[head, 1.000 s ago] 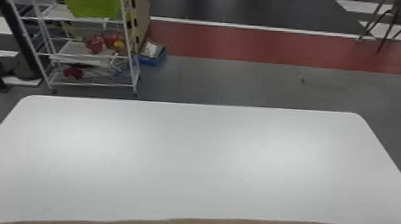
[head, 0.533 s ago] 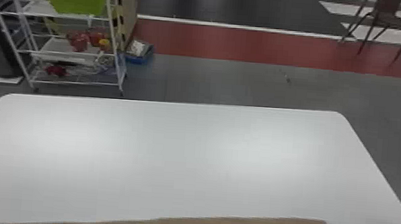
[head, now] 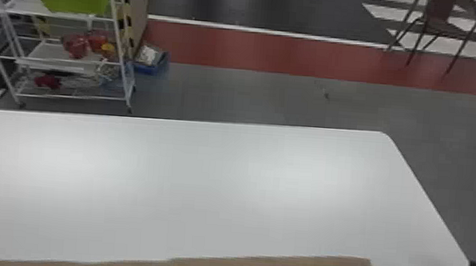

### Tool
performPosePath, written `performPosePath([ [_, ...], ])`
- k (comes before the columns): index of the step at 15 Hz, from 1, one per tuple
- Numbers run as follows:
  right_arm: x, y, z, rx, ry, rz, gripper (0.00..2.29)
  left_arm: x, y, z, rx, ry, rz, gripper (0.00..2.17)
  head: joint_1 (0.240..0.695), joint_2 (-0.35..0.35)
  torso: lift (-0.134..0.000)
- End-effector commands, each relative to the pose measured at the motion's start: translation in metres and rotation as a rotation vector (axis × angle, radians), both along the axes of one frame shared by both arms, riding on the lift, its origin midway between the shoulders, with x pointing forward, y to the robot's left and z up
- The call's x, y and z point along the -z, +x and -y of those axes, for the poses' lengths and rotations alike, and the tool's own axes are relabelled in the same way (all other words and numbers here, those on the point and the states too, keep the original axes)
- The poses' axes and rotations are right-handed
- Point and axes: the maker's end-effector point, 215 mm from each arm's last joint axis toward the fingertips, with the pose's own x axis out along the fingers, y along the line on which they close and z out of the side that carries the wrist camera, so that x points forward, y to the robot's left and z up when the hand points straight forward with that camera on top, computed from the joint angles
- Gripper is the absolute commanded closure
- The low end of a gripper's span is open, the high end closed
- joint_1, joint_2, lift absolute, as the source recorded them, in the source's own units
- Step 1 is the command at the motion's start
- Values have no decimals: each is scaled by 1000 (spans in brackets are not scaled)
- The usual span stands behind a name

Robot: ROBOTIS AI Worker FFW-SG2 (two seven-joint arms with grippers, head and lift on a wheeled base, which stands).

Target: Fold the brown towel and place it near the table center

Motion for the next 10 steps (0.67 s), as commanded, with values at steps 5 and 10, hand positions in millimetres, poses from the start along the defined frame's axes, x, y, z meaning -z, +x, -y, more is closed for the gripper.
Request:
performPosePath([
  [5, 5, 5, -1, -2, -9, -7, 157, -41, 26, -51, -56, 78, 80, 2138, 695, -71, -122],
  [10, 6, 4, -2, -2, -13, -11, 157, -80, 28, -49, -103, 4, 113, 2138, 695, 22, -122],
])
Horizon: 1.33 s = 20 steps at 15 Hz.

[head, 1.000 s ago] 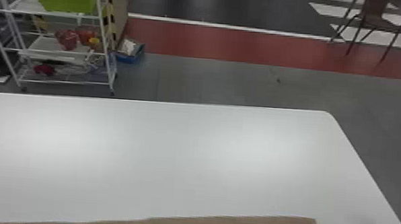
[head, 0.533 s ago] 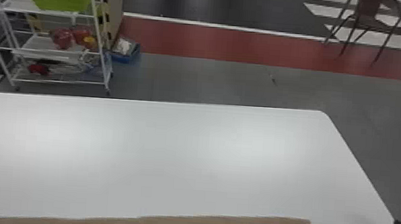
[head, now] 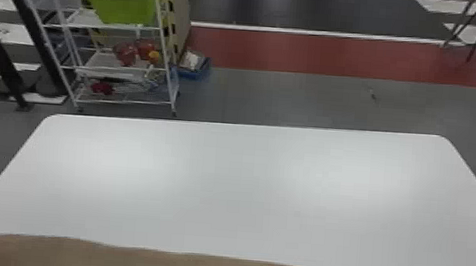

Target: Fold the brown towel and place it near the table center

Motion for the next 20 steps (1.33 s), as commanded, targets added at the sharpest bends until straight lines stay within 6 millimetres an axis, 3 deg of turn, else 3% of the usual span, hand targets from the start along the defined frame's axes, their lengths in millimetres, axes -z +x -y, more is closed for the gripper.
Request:
performPosePath([
  [1, 1, -1, 1, 2, 0, -2, 157, -8, -6, 18, -10, -65, -27, 2138, 695, 14, -122],
  [3, 2, -1, 2, 4, 2, -4, 157, 5, -13, 38, 16, -105, -71, 2138, 695, -16, -122],
  [5, 1, 0, 3, 0, -9, 3, 157, 11, -12, 44, 32, -101, -87, 2138, 695, -54, -122],
  [7, 2, 1, 3, -4, -11, 3, 157, 17, -11, 39, 31, -70, -110, 2138, 695, -84, -122],
  [10, 3, 0, 5, -1, -9, 0, 157, 10, -7, 23, 8, -35, -106, 2138, 695, -84, -122],
  [14, 5, 1, 3, -6, -11, -4, 157, 37, -5, 8, -9, -8, -190, 2138, 695, -33, -122],
  [18, 9, 9, -7, -27, -9, -9, 157, 46, -9, -2, -23, 35, -233, 2135, 695, 3, -122],
  [20, 9, 11, -9, -33, -13, -9, 157, 48, -11, -8, -40, 56, -242, 1929, 695, 23, -122],
])
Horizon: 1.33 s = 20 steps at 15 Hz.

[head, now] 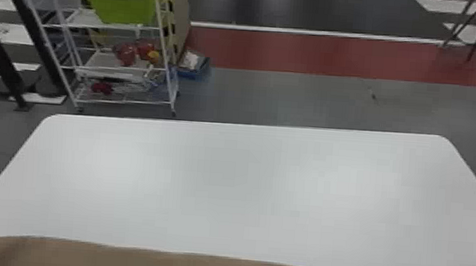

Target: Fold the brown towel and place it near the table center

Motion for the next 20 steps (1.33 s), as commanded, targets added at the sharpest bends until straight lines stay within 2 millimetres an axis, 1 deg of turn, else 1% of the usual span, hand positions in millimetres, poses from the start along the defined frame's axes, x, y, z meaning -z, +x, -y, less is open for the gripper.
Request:
performPosePath([
  [1, 2, 2, -3, -6, -2, -2, 157, 3, -2, -6, -16, 25, -11, 1706, 695, 41, -122],
  [4, 4, 3, -5, -12, -2, -6, 157, 4, -2, -11, -29, 48, -16, 937, 695, 71, -122],
  [5, 4, 4, -6, -12, 0, -8, 157, 5, -3, -12, -33, 52, -18, 667, 695, 71, -122],
  [6, 4, 4, -6, -12, -1, -7, 157, 5, -3, -12, -33, 53, -18, 586, 695, 80, -122],
  [9, 4, 5, -7, -14, -5, -8, 157, 5, -2, -11, -31, 51, -17, 586, 695, 83, -122],
  [15, 6, 5, -6, -13, -2, -9, 157, 20, 0, 1, -12, 28, -42, 586, 695, 71, -122],
  [18, 7, 5, -6, -13, -1, -9, 157, 20, 0, 1, -10, 30, -40, 589, 695, 57, -122],
  [20, 7, 5, -6, -13, -1, -9, 157, 15, 2, -3, -8, 42, -26, 593, 695, 55, -122],
])
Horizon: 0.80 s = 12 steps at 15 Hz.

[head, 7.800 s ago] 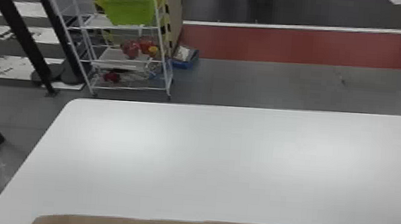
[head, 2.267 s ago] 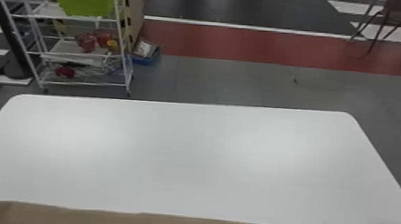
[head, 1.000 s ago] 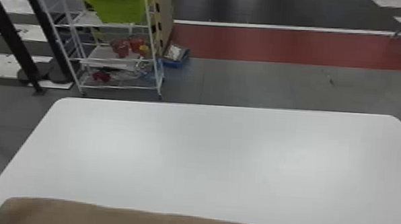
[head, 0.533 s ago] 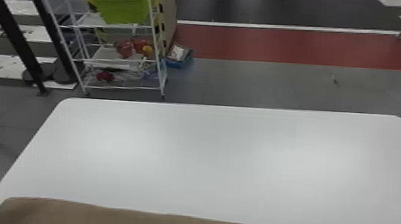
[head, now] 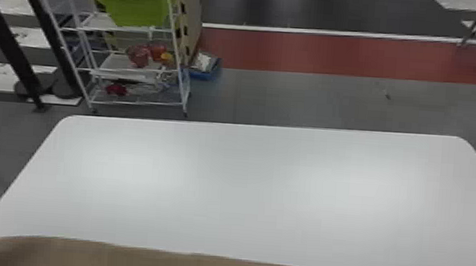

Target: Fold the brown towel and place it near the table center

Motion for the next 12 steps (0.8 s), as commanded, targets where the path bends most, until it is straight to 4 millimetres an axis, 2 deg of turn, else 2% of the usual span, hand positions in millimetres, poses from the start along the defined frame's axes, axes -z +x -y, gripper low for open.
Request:
performPosePath([
  [1, 1, 0, -1, -1, 2, -1, 157, -4, 1, -2, 5, 7, 11, 599, 695, 57, -122],
  [2, 1, 0, 0, 0, 1, 0, 157, -4, 1, -3, 9, 9, 13, 610, 695, 59, -122],
  [3, 1, 0, 0, 0, 0, 1, 157, -4, 2, -3, 15, 12, 14, 907, 695, 61, -122],
  [4, 1, 0, 0, 0, 0, 1, 157, -4, 3, -2, 19, 10, 14, 910, 695, 61, -122],
  [6, 1, 0, 0, -1, -2, 1, 157, -9, 1, -5, 1, 21, 23, 225, 695, 62, -122],
  [7, 1, 0, 0, 0, 0, 1, 157, -14, 1, -7, -3, 33, 35, 36, 695, 63, -122],
  [9, 1, 0, 1, 1, -1, 0, 157, -26, -1, -17, -28, 56, 56, 39, 695, 70, -122],
  [12, 3, 1, -1, -1, 1, -1, 157, -20, -3, -26, -51, 93, 39, 39, 695, 102, -122],
])
